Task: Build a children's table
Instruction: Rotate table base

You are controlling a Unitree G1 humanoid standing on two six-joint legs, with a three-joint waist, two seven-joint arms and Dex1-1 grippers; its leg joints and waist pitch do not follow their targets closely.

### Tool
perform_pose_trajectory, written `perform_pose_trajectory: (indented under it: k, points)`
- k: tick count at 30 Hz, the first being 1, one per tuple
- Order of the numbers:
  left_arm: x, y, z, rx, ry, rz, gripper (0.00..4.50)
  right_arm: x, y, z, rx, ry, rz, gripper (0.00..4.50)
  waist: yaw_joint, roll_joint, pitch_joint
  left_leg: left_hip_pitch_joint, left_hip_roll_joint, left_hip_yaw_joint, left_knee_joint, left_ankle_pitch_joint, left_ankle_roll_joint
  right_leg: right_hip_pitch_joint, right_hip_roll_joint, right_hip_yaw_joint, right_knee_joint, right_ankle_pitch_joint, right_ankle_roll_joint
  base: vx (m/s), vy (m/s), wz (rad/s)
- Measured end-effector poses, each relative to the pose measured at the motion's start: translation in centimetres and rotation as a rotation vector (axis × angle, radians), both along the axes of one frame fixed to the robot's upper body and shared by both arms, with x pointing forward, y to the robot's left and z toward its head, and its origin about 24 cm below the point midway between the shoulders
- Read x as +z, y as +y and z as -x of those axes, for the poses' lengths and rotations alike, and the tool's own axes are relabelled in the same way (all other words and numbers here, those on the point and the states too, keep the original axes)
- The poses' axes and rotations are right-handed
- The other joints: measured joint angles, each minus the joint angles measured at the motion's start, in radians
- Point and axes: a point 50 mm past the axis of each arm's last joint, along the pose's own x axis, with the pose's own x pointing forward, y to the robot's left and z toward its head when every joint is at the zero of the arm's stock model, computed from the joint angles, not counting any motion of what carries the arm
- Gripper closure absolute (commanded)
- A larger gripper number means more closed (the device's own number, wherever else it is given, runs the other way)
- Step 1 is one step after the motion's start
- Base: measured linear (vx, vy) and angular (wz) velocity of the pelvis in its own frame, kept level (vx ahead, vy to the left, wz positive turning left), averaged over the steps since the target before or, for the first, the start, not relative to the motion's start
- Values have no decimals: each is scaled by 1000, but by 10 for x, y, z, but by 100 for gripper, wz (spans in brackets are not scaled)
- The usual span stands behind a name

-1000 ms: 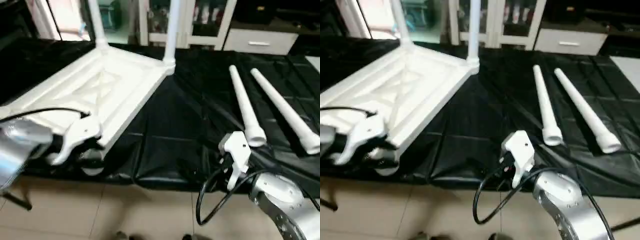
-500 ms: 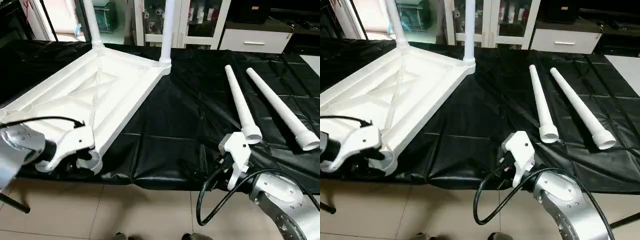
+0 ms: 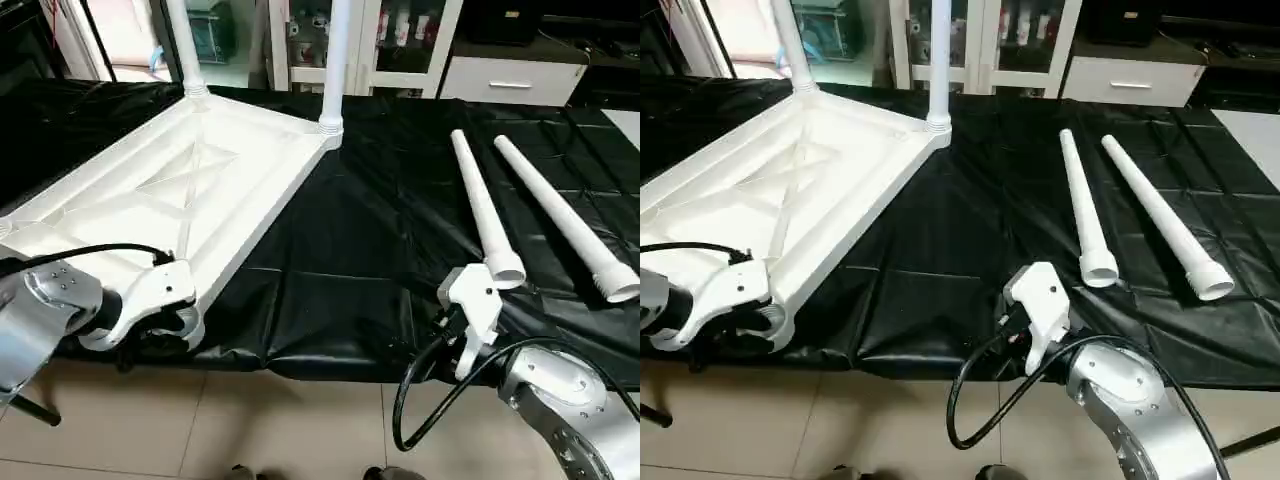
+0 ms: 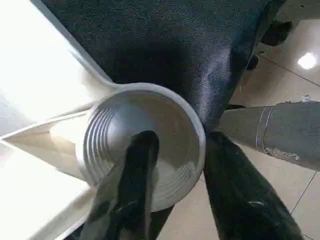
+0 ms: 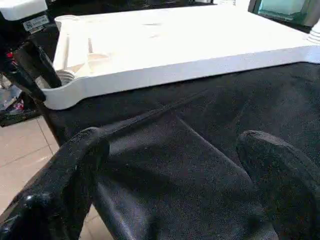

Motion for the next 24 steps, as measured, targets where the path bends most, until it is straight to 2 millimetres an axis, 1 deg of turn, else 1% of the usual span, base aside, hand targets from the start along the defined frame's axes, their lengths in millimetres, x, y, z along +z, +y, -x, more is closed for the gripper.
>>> perform_pose_trajectory:
  k: [2, 4, 5, 6, 7, 9, 14, 17, 20, 24]
  points:
    - [-2, -2, 0, 3, 3, 3, 344, 0, 0, 0, 0, 0, 0, 0, 0, 0, 0, 0, 0, 0, 0, 0, 0, 0, 0, 0, 0, 0, 0, 0, 0, 0]
    - [-3, -3, 0, 5, 2, 4, 364, 0, 0, 0, 0, 0, 0, 0, 0, 0, 0, 0, 0, 0, 0, 0, 0, 0, 0, 0, -1, 0, 0, 0, 0, 0]
    - [-4, -3, 0, 4, 3, 5, 364, 0, 0, 0, 1, 0, 0, 0, 0, 0, 0, 0, 0, 0, 0, 0, 0, 0, 0, 0, -1, 0, 0, 0, 0, 0]
    - [-4, -4, 0, 4, 4, 6, 374, 0, 0, 0, 1, 0, -1, 0, 0, 0, 0, 0, 0, 0, 0, 0, 0, 0, 0, 0, -1, 0, 0, 0, 0, 0]
    - [-4, -4, 0, 2, 4, 7, 394, 0, 0, 0, 5, 1, -3, 0, 0, 0, 0, 0, 0, 0, 0, 0, 0, 0, 0, 0, 0, 0, 0, 0, 0, 0]
    - [-4, -4, 0, 0, 4, 7, 400, 0, 1, 1, 17, 5, -10, 0, 0, 0, 0, 0, 0, 0, 0, 0, 0, 0, 0, 0, -1, 0, 0, 0, 0, 0]
    - [-7, -16, -4, -25, -21, 45, 423, 2, 4, 14, 173, 85, -43, 0, 0, 1, 0, 0, -1, 0, 0, 0, 0, 0, 0, 1, -1, 0, 0, 0, 0, 0]
    - [-7, -23, -8, -30, -44, 62, 434, 1, 7, 18, 224, 119, -52, 0, -4, 1, 0, 0, -1, 0, 0, 0, 0, 0, 0, 1, -1, 0, 0, 0, 0, 0]
    - [-8, -28, -17, -11, -76, 70, 436, -2, 5, 20, 229, 126, -35, 0, -3, 0, 0, 0, -1, 0, 0, 0, 0, 0, 0, 1, -1, 0, 0, 0, 0, 0]
    - [-8, -43, -34, 39, -145, 101, 438, -5, 1, 14, 165, 86, -3, 0, -2, 0, 0, -1, -1, 0, 1, 0, 0, -1, 0, 0, -2, 0, 0, 0, 0, 0]
